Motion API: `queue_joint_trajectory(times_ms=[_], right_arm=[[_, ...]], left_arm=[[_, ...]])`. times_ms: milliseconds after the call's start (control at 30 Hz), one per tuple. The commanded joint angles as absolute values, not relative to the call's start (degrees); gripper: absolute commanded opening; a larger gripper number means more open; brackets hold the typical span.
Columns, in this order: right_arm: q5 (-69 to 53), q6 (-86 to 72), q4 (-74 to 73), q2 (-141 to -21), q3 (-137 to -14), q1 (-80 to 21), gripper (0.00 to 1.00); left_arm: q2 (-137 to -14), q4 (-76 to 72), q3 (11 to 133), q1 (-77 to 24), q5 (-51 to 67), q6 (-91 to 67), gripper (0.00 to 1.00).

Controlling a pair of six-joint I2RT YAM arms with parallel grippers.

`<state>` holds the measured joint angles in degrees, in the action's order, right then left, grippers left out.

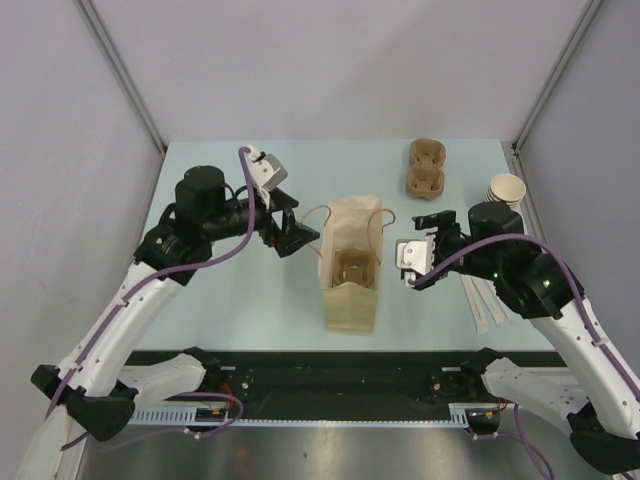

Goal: Pack the takeout coffee

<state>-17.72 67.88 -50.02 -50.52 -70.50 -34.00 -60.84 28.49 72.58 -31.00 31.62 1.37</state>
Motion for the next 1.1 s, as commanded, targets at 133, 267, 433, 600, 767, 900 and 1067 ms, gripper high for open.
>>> queue_joint_trajectory(times_ms=[133, 267, 433, 600, 767, 900, 1067], right_arm=[[-7.93, 59.44, -39.39, -46.76, -70.93, -33.84, 0.83], [-2.3, 52.59, -37.18, -47.55, -72.15, -33.31, 0.84], [1.49, 40.28, -36.12, -52.29, -75.4, -28.14, 0.86], [0.97, 27.89, -37.96, -58.35, -78.39, -21.28, 0.88], [-4.3, 19.35, -42.01, -64.15, -81.47, -14.87, 1.0], [-6.15, 14.69, -42.8, -65.74, -82.35, -13.36, 1.0], [-7.47, 11.26, -43.42, -66.53, -82.35, -13.18, 1.0]], left_arm=[[-64.33, 33.64, 87.26, -19.55, 30.14, -6.85, 1.0], [-71.25, 42.25, 92.54, -7.76, 32.61, -5.63, 0.99], [-82.59, 57.88, 100.8, 3.24, 26.31, -1.15, 0.99], [-91.66, 66.26, 105.55, 7.46, 21.18, 1.57, 0.99], [-91.41, 60.04, 96.78, 9.84, 15.75, 6.06, 1.0], [-92.1, 56.95, 95.36, 12.21, 13.45, 7.64, 1.0], [-97.11, 58.8, 97.12, 16.52, 13.62, 8.0, 1.0]])
